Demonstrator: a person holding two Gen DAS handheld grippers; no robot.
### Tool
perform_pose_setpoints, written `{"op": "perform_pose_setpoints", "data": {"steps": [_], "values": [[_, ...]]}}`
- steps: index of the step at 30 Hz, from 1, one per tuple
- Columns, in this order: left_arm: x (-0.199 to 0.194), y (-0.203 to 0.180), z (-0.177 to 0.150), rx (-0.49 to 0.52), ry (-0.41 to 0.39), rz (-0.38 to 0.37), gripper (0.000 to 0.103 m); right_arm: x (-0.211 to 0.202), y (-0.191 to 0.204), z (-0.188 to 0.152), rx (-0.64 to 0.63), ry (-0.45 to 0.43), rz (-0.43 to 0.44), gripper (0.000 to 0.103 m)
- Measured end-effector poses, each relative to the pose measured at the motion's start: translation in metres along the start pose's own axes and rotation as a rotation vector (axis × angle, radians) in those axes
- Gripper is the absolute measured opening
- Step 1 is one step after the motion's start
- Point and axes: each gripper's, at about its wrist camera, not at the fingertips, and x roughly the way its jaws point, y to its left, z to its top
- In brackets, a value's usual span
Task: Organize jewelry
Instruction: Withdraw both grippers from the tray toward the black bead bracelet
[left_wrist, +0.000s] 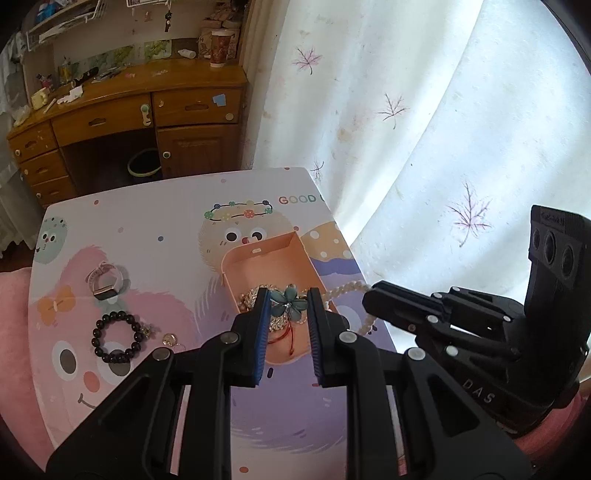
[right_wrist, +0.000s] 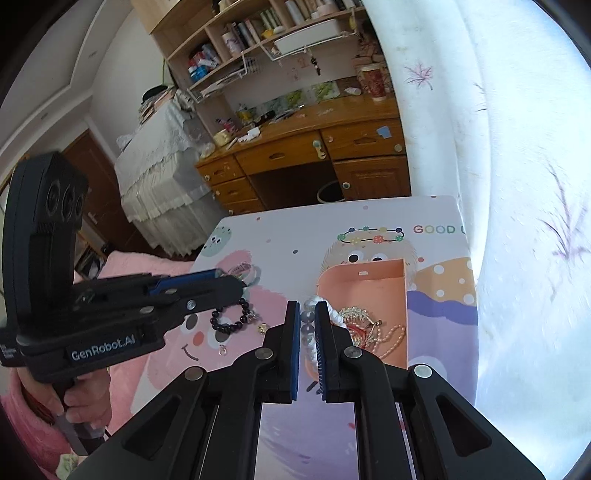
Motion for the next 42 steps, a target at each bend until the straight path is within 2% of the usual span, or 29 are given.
{"op": "perform_pose_setpoints", "data": {"steps": [2, 3, 4, 5, 6, 7, 8, 12, 14, 16, 24, 28, 33, 36, 42], "values": [[0.009, -0.002, 0.006, 0.000, 0.008, -0.001, 0.017, 0.013, -0.004, 0.005, -0.016, 0.025, -0.014, 0.008], [0.016, -0.006, 0.011, 0.003, 0.013, 0.006, 0.017, 0.018, -0.007, 0.007, -0.022, 0.039, -0.026, 0.013], [0.018, -0.006, 0.012, 0.008, 0.019, 0.015, 0.018, 0.022, -0.010, 0.009, -0.023, 0.047, -0.037, 0.027], [0.022, -0.008, 0.015, 0.011, 0.022, 0.025, 0.022, 0.026, -0.008, 0.007, -0.019, 0.049, -0.038, 0.035], [0.025, -0.008, 0.017, 0.010, 0.022, 0.035, 0.028, 0.028, -0.008, 0.006, -0.012, 0.046, -0.030, 0.043], [0.024, -0.006, 0.016, 0.004, 0.020, 0.045, 0.048, 0.028, -0.012, 0.006, -0.002, 0.043, -0.017, 0.043], [0.024, -0.004, 0.016, -0.006, 0.016, 0.052, 0.062, 0.030, -0.010, 0.004, 0.001, 0.044, -0.018, 0.043], [0.018, 0.009, 0.014, -0.055, 0.006, 0.048, 0.063, 0.032, -0.013, 0.001, 0.014, 0.054, -0.034, 0.044], [0.015, 0.019, 0.008, -0.075, 0.016, 0.062, 0.064, 0.033, -0.013, -0.004, 0.036, 0.062, -0.034, 0.048], [0.013, 0.031, -0.002, -0.094, 0.037, 0.077, 0.065, 0.034, -0.012, -0.012, 0.065, 0.074, -0.041, 0.058], [0.004, 0.088, -0.075, -0.210, 0.145, 0.112, 0.065, 0.055, 0.003, -0.062, 0.204, 0.172, -0.068, 0.074], [-0.011, 0.121, -0.120, -0.248, 0.206, 0.119, 0.065, 0.072, 0.026, -0.090, 0.280, 0.220, -0.102, 0.077], [-0.038, 0.163, -0.165, -0.252, 0.264, 0.118, 0.066, 0.093, 0.073, -0.118, 0.355, 0.260, -0.120, 0.085], [-0.051, 0.190, -0.180, -0.254, 0.284, 0.114, 0.067, 0.103, 0.105, -0.131, 0.375, 0.267, -0.138, 0.086], [-0.081, 0.239, -0.196, -0.221, 0.292, 0.128, 0.077, 0.125, 0.164, -0.159, 0.421, 0.272, -0.167, 0.086]]}}
